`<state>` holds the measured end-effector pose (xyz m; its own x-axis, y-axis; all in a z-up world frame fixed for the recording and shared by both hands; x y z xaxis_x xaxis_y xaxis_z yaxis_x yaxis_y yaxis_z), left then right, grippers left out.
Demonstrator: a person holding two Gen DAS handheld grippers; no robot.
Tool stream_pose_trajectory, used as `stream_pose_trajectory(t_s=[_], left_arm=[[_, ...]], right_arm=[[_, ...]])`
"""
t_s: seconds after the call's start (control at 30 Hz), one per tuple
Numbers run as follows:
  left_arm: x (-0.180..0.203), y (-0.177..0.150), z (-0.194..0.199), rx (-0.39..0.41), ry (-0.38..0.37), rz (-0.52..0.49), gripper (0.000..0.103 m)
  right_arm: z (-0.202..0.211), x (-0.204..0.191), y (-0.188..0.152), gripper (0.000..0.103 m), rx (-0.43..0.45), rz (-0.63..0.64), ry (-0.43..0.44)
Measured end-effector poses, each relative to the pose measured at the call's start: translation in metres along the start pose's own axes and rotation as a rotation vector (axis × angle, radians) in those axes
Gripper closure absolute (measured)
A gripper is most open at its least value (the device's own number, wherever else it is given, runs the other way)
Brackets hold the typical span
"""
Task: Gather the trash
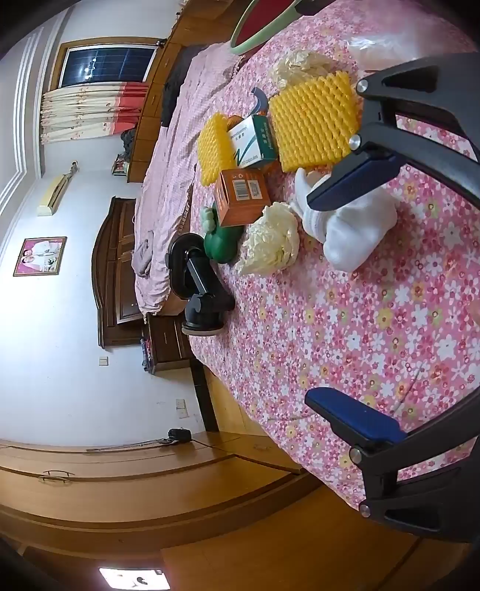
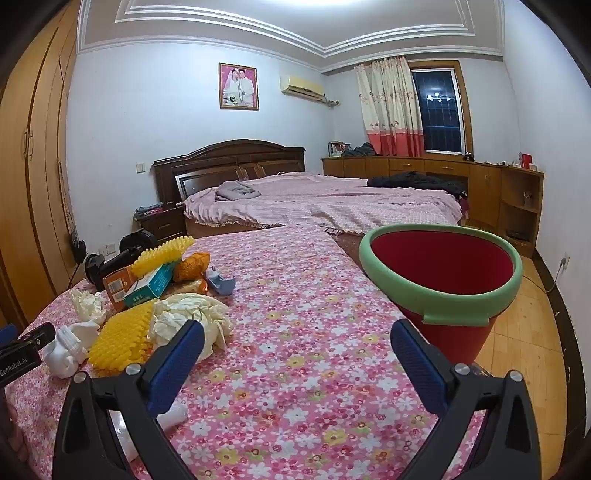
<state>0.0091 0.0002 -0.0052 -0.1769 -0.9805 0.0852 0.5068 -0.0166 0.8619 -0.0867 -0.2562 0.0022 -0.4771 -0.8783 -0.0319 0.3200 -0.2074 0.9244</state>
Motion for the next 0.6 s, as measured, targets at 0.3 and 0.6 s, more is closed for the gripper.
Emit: stream_pose_trajectory(t_s=[0.3, 0.6], left_arm=[[0.0000, 0.0000, 0.0003, 0.012, 0.000, -0.003, 0.007], [0.0000, 0.0000, 0.0004, 0.014, 0.001, -0.004, 0.007]], right_arm=[[-0.0002, 0.0000, -0.0001, 0.000, -0.007, 0.004, -0.002], [-0.0007, -0.0003, -0.0004, 0.000, -0.008, 0.009, -0.004]])
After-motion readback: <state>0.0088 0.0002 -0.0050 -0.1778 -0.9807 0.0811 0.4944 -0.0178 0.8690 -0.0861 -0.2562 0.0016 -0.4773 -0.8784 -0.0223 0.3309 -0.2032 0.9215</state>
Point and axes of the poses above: each gripper's, at about its wrist camera, not at the fingertips, and z roughly against the way its jaws point, x to its right, y to its top, the point moved 1 cm from there along -z, roughly the way its jaws point, and after that the axes turned 11 degrees about -y, right-handed, at the moved point
